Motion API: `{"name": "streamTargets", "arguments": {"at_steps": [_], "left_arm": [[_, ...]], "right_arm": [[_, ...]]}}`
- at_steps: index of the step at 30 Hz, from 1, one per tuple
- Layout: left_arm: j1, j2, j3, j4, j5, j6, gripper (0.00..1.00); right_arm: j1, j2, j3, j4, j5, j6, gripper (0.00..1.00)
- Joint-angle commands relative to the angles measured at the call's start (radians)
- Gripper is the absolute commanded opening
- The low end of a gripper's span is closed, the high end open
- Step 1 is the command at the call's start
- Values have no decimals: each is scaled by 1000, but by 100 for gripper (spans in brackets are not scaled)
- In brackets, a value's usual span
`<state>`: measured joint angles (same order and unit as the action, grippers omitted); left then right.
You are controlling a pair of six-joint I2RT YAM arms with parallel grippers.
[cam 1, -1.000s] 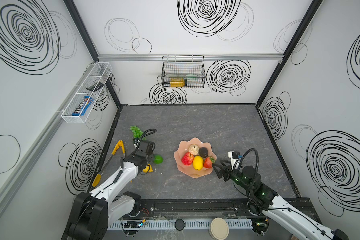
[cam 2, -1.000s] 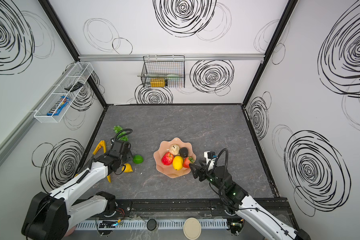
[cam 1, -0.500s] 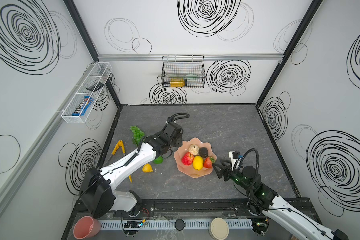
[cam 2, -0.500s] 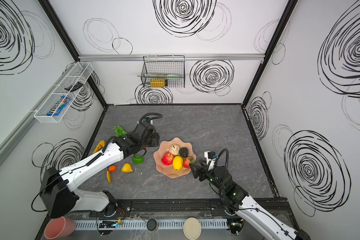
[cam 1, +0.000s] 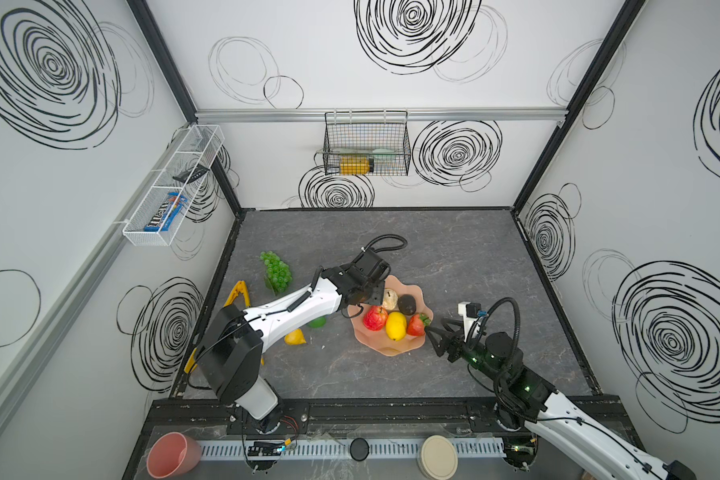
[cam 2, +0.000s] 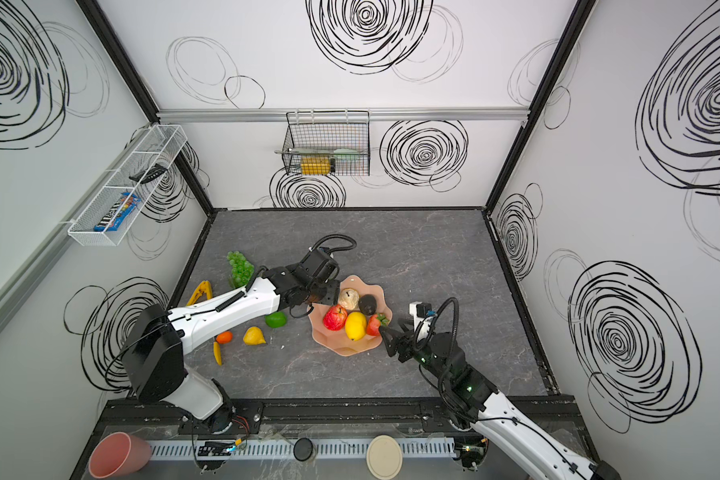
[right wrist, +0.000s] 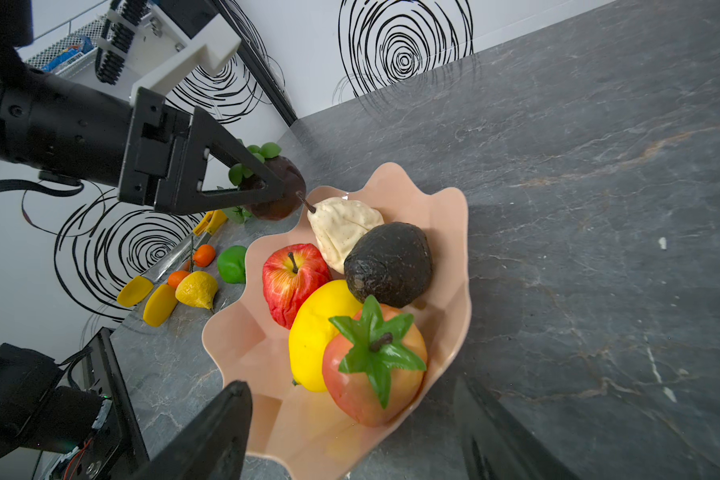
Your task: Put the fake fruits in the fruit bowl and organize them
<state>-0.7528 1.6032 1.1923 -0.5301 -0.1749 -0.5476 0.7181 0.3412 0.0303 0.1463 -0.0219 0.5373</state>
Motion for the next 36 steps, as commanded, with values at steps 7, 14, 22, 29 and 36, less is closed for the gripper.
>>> {"name": "streamTargets", "arguments": {"at_steps": [7,14,22,29,36], "left_arm": [[28,67,39,-2,33,21,64],[39,93,38,-2,52,27,66],[46,118,38,1,70,30,68],[46,121,38,2,79,34,71],[46,107,32,4,72,32,69]], "right_arm": [[-6,-9,-11,7,7,-1,81],[-8,-6,-13,9,6,0,81],[-9,-6,-13,12,5,-1,81],[-10,-2,-13,13,6,-1,81],[-10,-3,-15,15,6,0,81]]}}
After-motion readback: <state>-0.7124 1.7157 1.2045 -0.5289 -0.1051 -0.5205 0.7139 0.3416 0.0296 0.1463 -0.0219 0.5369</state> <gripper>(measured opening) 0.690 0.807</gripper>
